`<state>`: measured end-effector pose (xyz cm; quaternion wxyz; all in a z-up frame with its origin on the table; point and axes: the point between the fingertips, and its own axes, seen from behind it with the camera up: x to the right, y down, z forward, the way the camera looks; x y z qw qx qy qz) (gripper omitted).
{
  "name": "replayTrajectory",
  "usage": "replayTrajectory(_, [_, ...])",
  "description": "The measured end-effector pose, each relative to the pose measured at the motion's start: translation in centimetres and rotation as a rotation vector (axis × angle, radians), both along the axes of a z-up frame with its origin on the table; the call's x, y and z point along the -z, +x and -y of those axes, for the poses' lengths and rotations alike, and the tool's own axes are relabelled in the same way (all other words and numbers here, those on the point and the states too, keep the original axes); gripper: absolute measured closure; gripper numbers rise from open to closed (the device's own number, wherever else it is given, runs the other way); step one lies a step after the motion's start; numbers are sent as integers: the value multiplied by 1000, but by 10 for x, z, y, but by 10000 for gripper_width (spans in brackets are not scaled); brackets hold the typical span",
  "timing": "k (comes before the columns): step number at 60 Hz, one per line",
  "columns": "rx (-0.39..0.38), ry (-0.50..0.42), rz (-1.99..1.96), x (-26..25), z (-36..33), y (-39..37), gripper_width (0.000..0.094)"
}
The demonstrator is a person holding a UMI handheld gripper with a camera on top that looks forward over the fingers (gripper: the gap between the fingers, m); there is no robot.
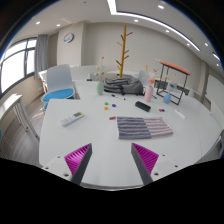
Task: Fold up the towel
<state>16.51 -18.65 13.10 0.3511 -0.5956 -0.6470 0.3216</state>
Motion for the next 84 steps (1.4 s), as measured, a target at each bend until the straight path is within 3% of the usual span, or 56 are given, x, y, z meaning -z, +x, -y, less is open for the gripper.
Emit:
replayTrajectory(20, [34,51,27,76,-32,-136,87])
replayTrajectory(35, [12,37,79,133,-42,-223,94])
replayTrajectory(46, [-4,-5,118,153,-45,-239,133])
replayTrajectory(49, [3,-24,126,155,-45,-238,182])
replayTrajectory(51, [13,-30,132,155,-46,-237,287])
replayTrajectory(53, [17,-15,141,155,-47,-236,537])
replayTrajectory(55, [54,33,137,154,-58,-236,898])
replayTrajectory(59, [112,32,156,155,-61,-230,886])
replayTrajectory(61, [91,21,174,154,-50,-227,892])
replayTrajectory(66, [27,-136,237,146,-10,-212,896])
replayTrajectory(76, [20,-267,150,53,-11,-206,896])
replayTrajectory(84, [82,-251,67,2,-68,-220,897])
